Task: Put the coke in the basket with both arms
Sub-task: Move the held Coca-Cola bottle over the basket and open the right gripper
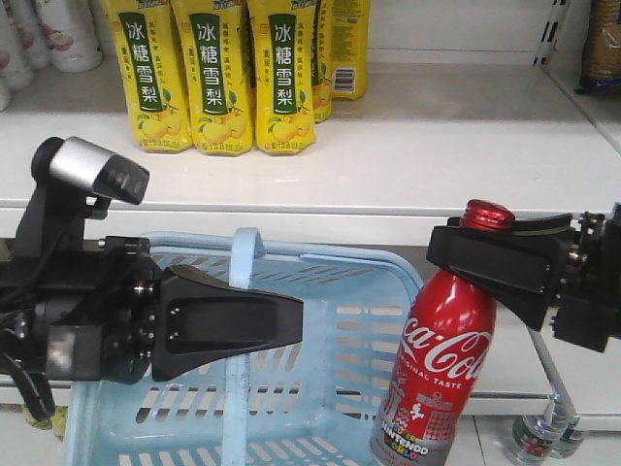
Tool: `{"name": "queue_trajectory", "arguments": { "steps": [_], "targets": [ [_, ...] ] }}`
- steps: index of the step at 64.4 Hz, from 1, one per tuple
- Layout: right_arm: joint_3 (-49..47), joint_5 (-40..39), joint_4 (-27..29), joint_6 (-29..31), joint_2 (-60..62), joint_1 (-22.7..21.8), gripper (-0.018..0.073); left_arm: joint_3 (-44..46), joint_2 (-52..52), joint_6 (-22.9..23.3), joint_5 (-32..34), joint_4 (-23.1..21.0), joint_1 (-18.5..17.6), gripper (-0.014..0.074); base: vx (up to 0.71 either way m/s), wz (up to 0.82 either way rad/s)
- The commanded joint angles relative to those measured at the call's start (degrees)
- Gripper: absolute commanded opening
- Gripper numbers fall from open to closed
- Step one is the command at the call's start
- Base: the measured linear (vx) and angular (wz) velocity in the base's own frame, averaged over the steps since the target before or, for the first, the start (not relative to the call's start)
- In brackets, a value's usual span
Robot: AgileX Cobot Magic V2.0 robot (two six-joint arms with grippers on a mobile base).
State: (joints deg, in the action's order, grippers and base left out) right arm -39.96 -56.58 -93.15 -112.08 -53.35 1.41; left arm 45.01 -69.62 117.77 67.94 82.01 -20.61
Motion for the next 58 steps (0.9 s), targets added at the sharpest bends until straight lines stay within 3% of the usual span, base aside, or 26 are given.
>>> {"name": "queue_trajectory", "arguments": {
  "steps": [1, 10, 16, 23, 33, 49, 58],
  "targets": [
    [-1.92, -1.22, 6.49, 1.84, -1.91, -0.07, -0.0003, 1.97, 1.44, -0.28, 9.41, -5.17, -0.20, -0.0006, 0.00, 0.00],
    [-1.92, -2.21, 7.41, 2.56, -4.67, 0.30, -0.0003, 1.97, 1.44, -0.28, 9.41, -5.17, -0.20, -0.0006, 0.00, 0.00],
    [-1.92, -0.55, 9.85, 5.31, -6.28, 4.24, -0.0003, 1.97, 1.44, -0.28, 9.41, -5.17, -0.20, -0.0006, 0.00, 0.00],
    [-2.39, 5.60, 11.39, 9.13, -8.01, 10.78, -0.0003, 1.97, 1.44, -0.28, 9.41, -5.17, -0.20, -0.0006, 0.00, 0.00],
    [-2.39, 17.74, 11.61, 10.00, -8.07, 15.92, -0.0003, 1.97, 1.44, -0.28, 9.41, -5.17, -0.20, -0.0006, 0.00, 0.00],
    [-2.39, 21.23, 10.30, 10.06, -11.45, 18.56, 0.0005, 1.97, 1.44, -0.28, 9.41, -5.17, -0.20, -0.0006, 0.00, 0.00],
    [-2.39, 20.82, 9.06, 10.06, -14.79, 19.26, 0.0065, 1.97, 1.44, -0.28, 9.41, -5.17, -0.20, -0.0006, 0.00, 0.00]
  ]
}}
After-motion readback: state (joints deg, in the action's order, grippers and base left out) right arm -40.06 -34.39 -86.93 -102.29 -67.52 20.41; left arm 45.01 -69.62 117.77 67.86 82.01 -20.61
